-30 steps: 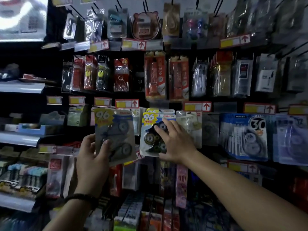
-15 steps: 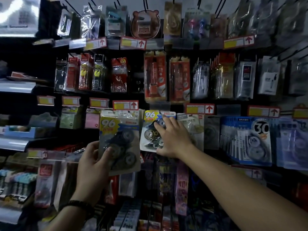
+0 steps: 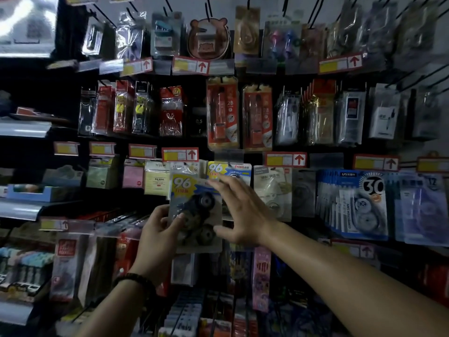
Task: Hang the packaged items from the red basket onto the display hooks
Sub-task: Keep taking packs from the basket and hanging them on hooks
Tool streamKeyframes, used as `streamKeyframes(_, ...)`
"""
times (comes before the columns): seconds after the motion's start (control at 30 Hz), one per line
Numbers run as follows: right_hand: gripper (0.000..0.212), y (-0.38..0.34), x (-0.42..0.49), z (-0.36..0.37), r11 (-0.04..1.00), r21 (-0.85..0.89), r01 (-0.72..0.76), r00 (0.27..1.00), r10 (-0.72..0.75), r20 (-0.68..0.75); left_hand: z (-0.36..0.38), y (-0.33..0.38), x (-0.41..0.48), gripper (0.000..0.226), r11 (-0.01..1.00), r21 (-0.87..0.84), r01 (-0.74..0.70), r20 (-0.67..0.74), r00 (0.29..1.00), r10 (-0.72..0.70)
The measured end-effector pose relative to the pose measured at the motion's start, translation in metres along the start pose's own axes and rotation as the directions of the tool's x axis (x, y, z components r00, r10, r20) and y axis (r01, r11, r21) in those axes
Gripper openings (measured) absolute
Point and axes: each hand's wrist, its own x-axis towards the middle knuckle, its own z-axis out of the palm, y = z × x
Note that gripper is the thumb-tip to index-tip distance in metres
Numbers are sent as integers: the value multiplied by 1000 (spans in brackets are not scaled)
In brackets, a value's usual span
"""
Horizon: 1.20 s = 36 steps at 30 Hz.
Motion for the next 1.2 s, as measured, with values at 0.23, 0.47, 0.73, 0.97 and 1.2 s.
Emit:
streamKeyframes(0.23, 120, 6, -20, 5, 999, 22, 29, 991, -32, 132, 20, 6, -3, 15, 986, -117, 117, 55, 992, -111)
streamKeyframes(0.47, 113, 23, -8, 1, 973, -218, -69, 992, 90, 88, 16, 9, 1, 41, 978, 79, 192, 36, 980, -196)
streamKeyframes(0.73, 114, 29, 18, -4, 900, -422, -111, 979, 172, 111, 8, 15, -10, 18, 926, 289, 241, 285, 902, -324)
streamKeyframes(0.97, 116, 26, 25, -6, 849, -522, -77, 977, 170, 131, 2, 15, -17, 16, 898, 376, 228, 327, 874, -359)
streamKeyframes(1.2, 110, 13, 27, -7, 788, -609, -94, 966, 219, 134, -1, 8, -26, 8, 907, 373, 196, 408, 843, -350)
